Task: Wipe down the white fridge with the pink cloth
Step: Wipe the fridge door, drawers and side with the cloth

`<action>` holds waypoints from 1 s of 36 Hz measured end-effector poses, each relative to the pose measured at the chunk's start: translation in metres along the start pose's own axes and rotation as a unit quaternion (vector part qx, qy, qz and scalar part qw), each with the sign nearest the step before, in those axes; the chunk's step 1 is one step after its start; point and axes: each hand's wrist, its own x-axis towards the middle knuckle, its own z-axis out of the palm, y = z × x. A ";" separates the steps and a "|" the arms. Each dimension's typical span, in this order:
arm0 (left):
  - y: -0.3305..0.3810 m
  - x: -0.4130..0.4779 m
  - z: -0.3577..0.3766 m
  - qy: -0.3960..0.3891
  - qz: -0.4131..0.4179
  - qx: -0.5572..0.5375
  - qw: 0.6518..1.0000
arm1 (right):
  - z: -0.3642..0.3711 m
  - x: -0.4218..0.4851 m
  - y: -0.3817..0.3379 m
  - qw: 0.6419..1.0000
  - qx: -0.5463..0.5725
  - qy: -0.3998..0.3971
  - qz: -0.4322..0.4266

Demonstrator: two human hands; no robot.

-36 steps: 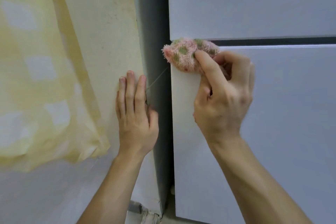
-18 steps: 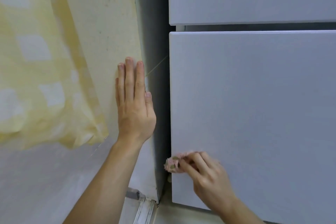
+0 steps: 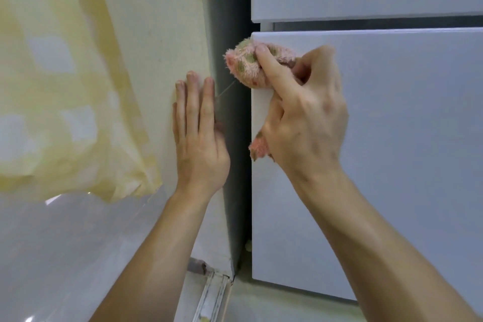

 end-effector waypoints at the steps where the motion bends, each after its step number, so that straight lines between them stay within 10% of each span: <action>1: -0.001 0.001 -0.001 0.000 0.002 0.000 1.000 | 0.002 -0.007 0.003 1.000 -0.003 -0.005 -0.014; 15: 0.005 -0.003 0.002 0.016 0.005 0.048 0.999 | -0.031 -0.213 0.102 0.927 -0.008 -0.331 -0.173; 30: 0.051 -0.027 0.034 0.037 0.070 0.060 0.995 | -0.074 -0.027 0.094 0.996 0.035 0.048 0.074; 36: 0.050 -0.030 0.034 0.026 0.083 0.066 0.994 | -0.062 -0.059 0.101 0.996 -0.034 0.081 0.013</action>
